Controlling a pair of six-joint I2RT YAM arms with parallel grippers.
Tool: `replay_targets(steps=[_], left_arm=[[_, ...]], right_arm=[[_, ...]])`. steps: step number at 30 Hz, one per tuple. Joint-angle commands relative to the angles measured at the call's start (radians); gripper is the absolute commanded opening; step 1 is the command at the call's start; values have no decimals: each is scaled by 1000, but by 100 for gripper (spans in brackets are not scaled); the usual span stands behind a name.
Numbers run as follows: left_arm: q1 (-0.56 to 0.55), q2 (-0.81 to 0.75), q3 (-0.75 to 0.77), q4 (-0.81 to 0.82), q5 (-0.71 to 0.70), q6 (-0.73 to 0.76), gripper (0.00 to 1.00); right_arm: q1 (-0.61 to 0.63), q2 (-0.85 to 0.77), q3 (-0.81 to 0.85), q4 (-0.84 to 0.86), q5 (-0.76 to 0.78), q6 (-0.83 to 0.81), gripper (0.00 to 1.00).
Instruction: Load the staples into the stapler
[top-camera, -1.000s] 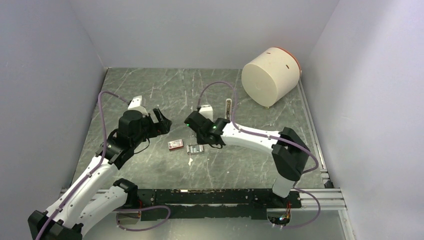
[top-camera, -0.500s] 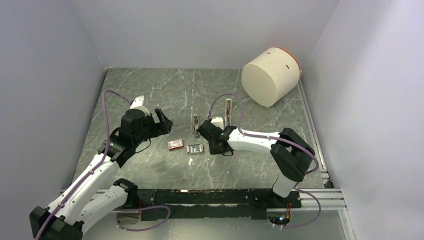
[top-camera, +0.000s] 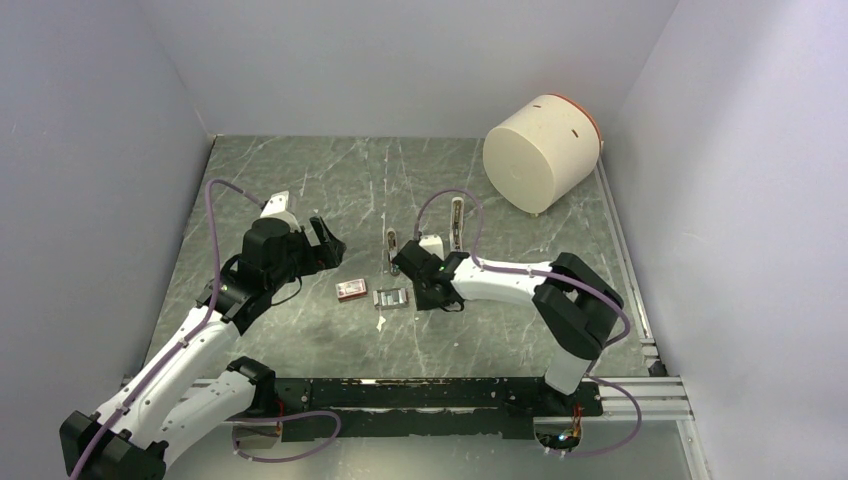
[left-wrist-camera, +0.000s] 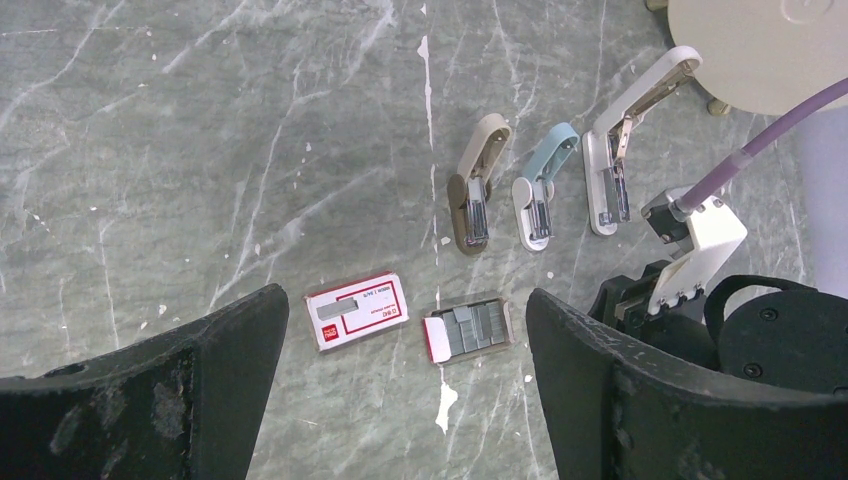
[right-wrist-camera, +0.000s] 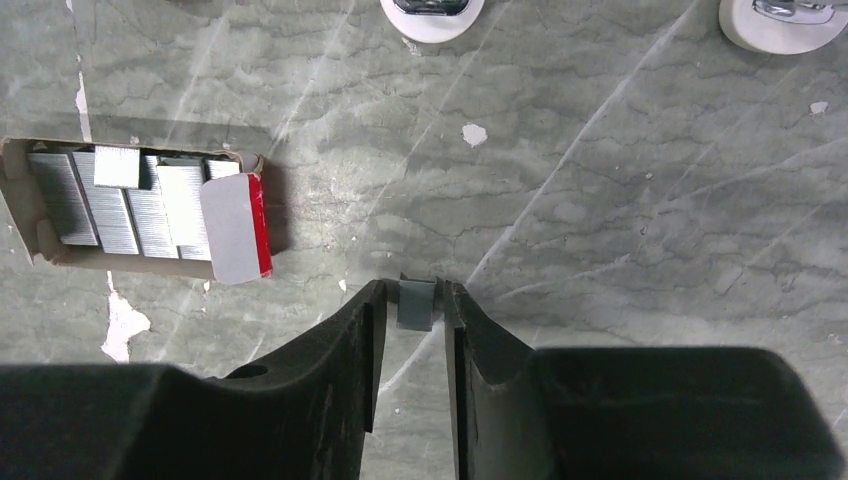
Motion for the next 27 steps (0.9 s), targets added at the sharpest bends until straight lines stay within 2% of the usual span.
replay_targets(steps=[1, 7, 17, 27], left_arm=[[-1, -3, 5, 12, 4, 10, 93], [-1, -7, 2, 12, 3, 10, 93], [-1, -10, -6, 15, 9, 7, 93], [-1, -16, 30, 0, -1, 15, 93]], right_arm=[[-9, 32, 22, -23, 18, 22, 32], [-10, 59, 52, -43, 30, 46, 31], [-10, 62, 58, -86, 69, 59, 19], [-11, -22, 71, -33, 126, 34, 19]])
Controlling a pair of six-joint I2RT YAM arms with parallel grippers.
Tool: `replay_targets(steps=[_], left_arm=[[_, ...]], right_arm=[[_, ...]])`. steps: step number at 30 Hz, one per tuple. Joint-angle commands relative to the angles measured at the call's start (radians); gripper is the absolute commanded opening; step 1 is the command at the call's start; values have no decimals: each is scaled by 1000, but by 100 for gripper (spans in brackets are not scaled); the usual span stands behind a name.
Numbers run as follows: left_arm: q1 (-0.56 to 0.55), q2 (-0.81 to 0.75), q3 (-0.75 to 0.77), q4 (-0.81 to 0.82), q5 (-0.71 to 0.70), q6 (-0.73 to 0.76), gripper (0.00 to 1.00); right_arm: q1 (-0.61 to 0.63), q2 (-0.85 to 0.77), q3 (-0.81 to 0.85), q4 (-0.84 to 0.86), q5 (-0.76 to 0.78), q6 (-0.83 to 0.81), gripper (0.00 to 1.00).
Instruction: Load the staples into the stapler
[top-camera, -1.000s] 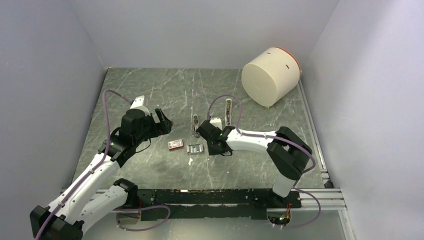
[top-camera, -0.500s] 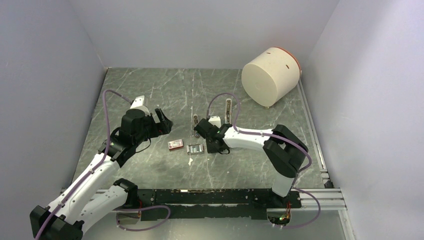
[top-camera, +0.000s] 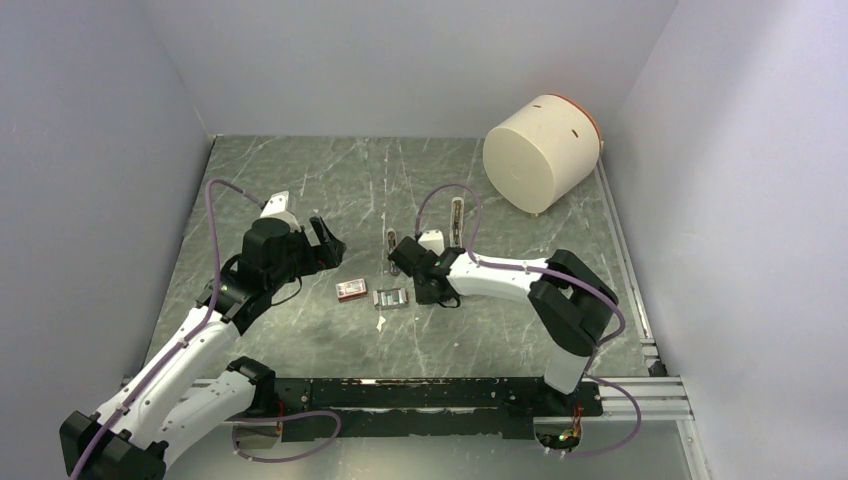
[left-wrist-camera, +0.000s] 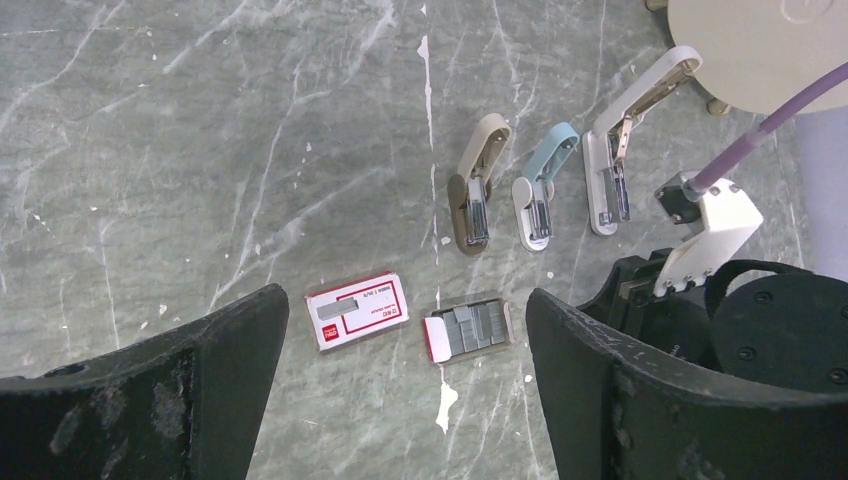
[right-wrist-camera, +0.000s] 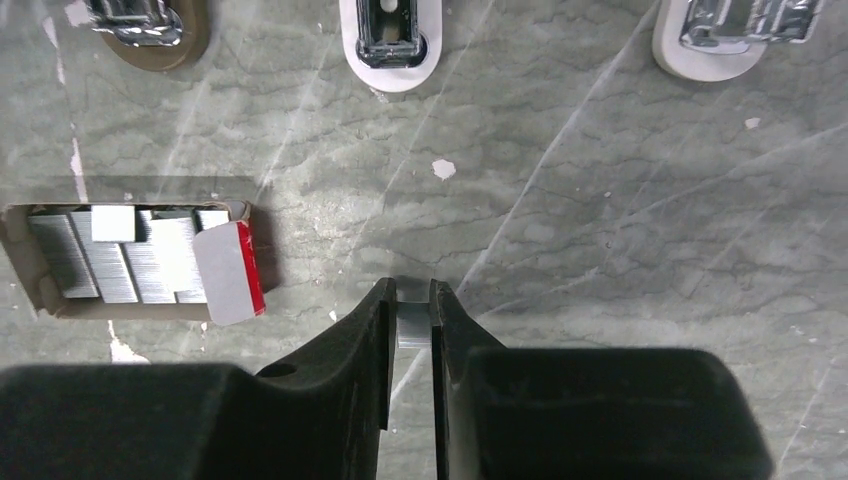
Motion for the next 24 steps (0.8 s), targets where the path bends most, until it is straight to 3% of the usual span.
replay_targets(steps=[1, 12, 18, 24], left_arm=[[-1, -16, 39, -1, -3, 16, 93], [-1, 2, 156, 40, -48, 106, 93], [0, -32, 137, 93, -130, 134, 94], [3, -65, 118, 85, -160, 125, 95]], right_arm=[[-5, -67, 22, 22, 70, -13, 19], [-37, -33, 146, 168, 150, -92, 20], [-43, 45, 180, 304, 98, -143, 20], [-48, 146, 277, 270, 67, -166, 19]])
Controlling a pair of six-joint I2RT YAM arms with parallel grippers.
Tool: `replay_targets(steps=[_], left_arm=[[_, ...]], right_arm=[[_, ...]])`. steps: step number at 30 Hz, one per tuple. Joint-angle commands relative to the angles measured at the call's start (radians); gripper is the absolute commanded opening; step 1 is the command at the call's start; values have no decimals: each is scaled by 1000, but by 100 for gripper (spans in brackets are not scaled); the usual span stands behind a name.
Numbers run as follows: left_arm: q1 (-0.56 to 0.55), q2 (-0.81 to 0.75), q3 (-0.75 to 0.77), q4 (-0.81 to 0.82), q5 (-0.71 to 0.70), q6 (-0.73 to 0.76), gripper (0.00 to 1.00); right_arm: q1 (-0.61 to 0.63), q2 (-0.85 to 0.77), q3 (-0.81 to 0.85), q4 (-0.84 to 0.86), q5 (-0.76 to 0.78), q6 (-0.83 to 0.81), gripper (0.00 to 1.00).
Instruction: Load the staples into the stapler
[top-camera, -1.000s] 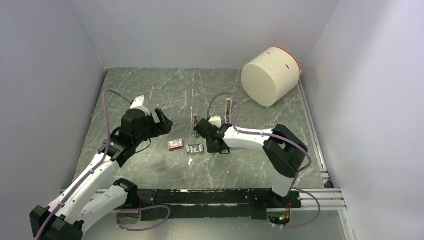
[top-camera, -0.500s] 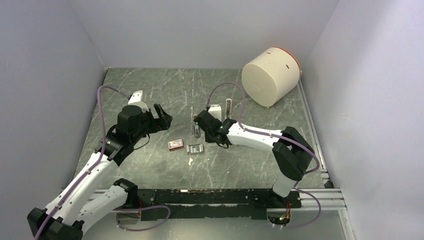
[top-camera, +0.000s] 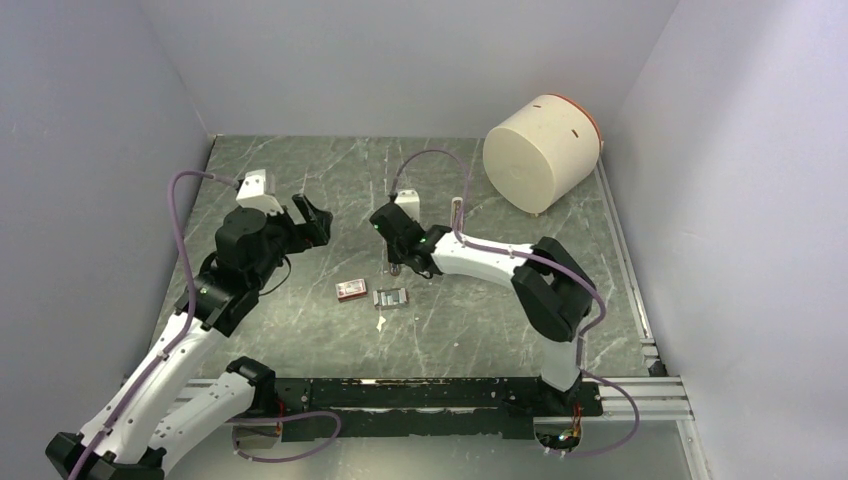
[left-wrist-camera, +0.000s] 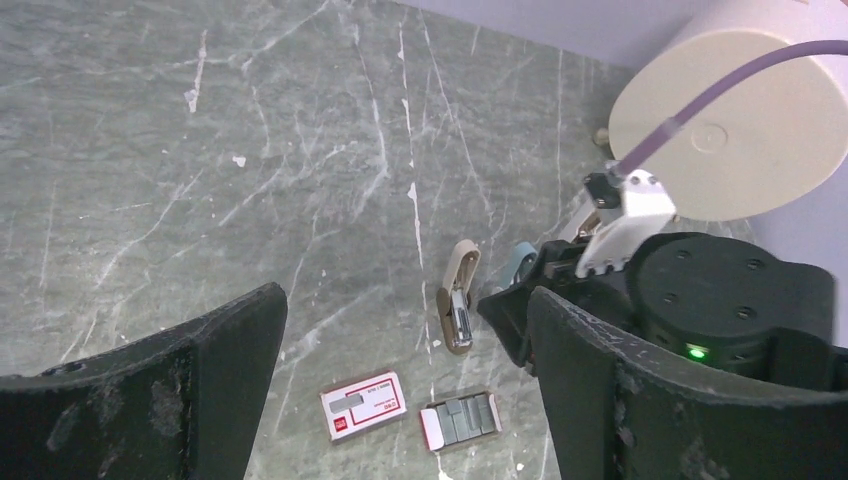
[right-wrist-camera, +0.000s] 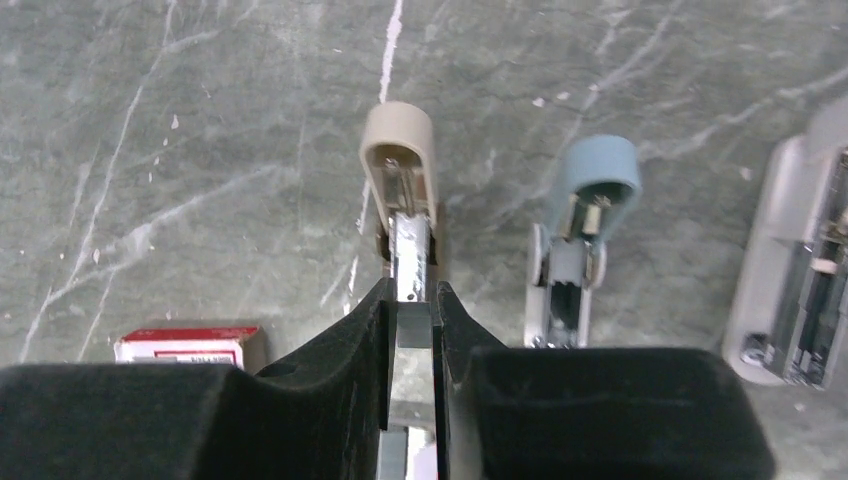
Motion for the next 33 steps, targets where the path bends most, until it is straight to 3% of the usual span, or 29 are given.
replay_targets(steps=[1, 33], left_arm=[[3, -26, -18, 35, -52, 18, 95], [4, 53, -16, 21, 7, 10, 95]], right_arm=[[-10, 56, 67, 24, -16, -29, 19], [-27, 156, 138, -65, -68, -17, 20]])
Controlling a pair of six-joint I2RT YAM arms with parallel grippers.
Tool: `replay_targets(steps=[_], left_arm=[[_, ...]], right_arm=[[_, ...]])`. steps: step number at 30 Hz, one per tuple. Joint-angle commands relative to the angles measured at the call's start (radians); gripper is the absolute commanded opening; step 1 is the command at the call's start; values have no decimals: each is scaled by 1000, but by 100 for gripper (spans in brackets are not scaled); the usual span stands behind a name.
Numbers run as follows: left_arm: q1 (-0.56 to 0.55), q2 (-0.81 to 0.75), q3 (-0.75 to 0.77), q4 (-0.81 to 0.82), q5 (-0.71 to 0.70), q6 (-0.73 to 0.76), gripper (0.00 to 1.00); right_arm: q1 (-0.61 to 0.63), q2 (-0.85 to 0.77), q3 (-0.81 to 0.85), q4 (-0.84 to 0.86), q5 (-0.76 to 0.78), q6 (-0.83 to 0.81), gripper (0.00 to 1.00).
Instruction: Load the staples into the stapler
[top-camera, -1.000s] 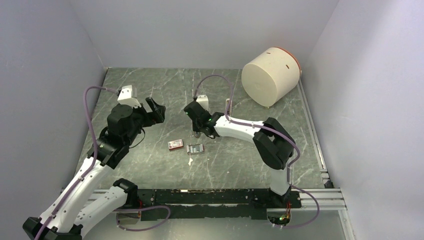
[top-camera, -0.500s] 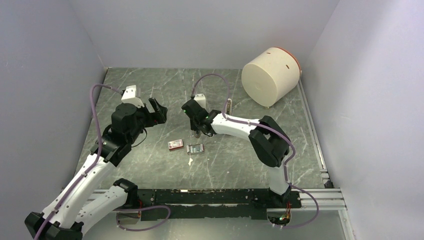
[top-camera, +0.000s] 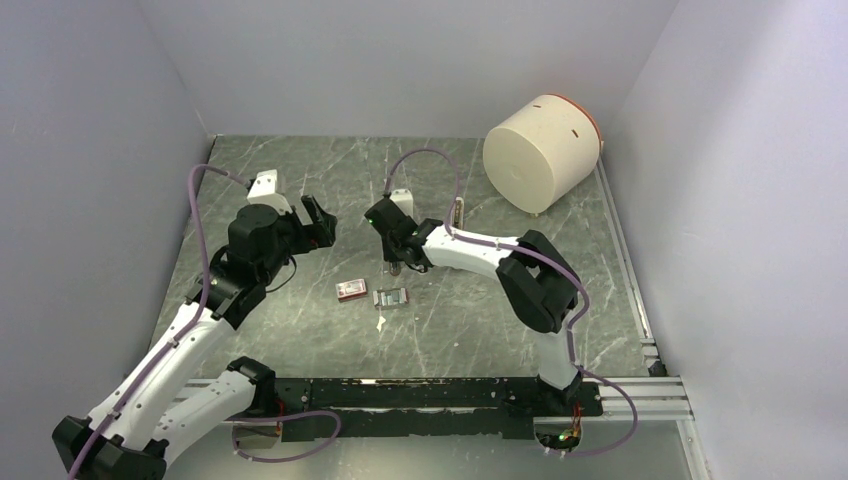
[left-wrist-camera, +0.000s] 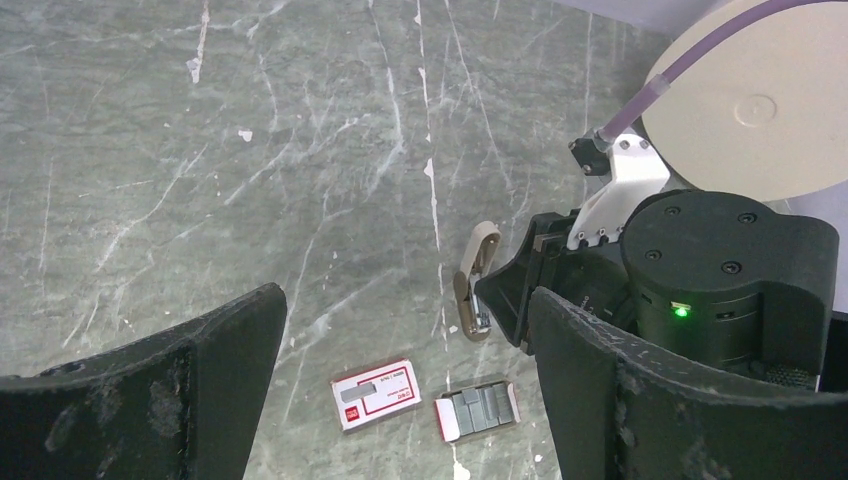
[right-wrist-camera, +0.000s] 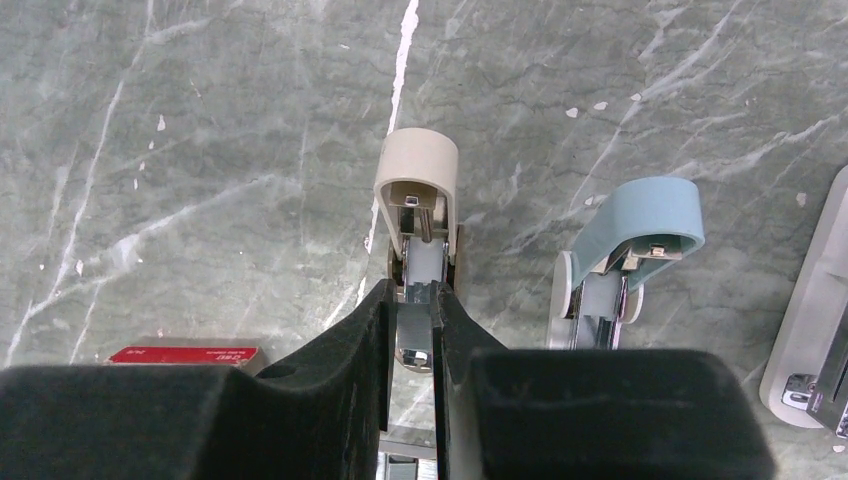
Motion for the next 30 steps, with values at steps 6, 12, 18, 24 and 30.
replay_targets(steps=[6, 12, 18, 24, 30], left_arm=[[4, -2, -4, 18, 8, 1, 95], [4, 0, -2, 14, 9, 0, 95], [4, -3, -2, 14, 6, 2, 95], [4, -5, -3, 12, 6, 0, 95], [4, -9, -4, 11, 4, 0, 95]], right_arm=[[-8, 35, 21, -37, -9, -1, 20], [-7, 24, 11, -21, -27, 2, 19], [-7, -6, -2, -13, 0, 14, 19], [-6, -23, 2, -13, 14, 19, 19], [-5, -24, 0, -7, 14, 21, 19]])
